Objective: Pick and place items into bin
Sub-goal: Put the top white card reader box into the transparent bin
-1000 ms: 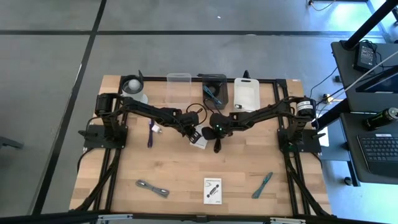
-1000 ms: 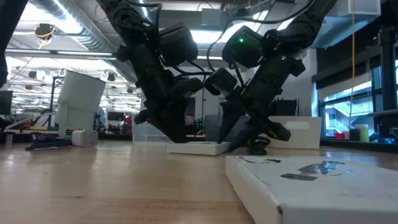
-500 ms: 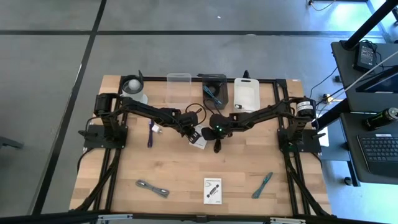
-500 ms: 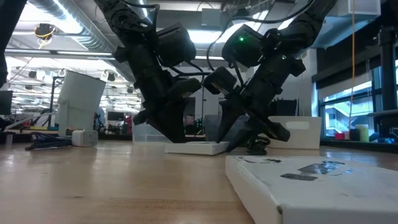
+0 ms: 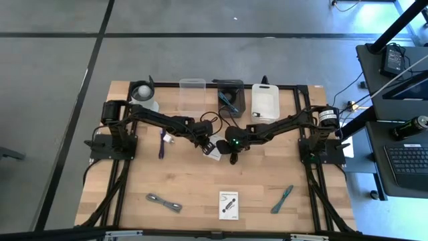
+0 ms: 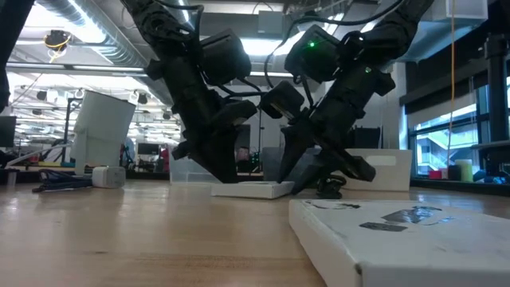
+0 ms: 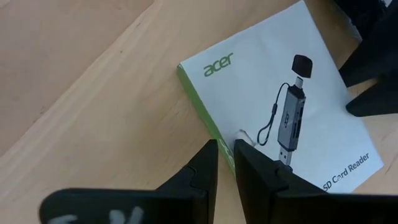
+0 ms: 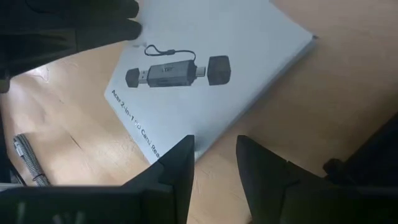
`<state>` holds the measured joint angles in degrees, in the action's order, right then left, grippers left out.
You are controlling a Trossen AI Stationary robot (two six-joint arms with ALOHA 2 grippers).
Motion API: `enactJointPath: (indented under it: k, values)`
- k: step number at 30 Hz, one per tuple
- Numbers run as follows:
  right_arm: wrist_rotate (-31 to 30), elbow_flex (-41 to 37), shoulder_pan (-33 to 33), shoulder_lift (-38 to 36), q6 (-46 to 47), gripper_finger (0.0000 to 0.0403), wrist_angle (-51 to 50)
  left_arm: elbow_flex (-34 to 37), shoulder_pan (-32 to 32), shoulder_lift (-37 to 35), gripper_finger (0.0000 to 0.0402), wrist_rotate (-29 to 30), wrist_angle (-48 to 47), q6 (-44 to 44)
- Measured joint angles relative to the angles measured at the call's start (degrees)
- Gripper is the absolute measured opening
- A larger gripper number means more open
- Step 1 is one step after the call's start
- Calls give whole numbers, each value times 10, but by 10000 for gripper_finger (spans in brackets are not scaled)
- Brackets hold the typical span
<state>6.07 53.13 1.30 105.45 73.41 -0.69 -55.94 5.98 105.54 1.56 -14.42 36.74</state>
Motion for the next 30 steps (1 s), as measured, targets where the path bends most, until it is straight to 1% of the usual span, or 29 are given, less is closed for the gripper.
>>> enactJointPath:
  k: [7,20,25,30]
  values:
    - [-4,0,0,0,0,123,0,0,0,0,25,0,-1,-1]
    - [-16,0,0,-1,-2,123,0,2,1,6,3,-3,3,9]
    - [-17,0,0,-1,-3,123,-3,6,2,10,2,8,-8,9]
    - [-21,0,0,-1,-3,123,-2,8,2,-6,2,8,-7,9]
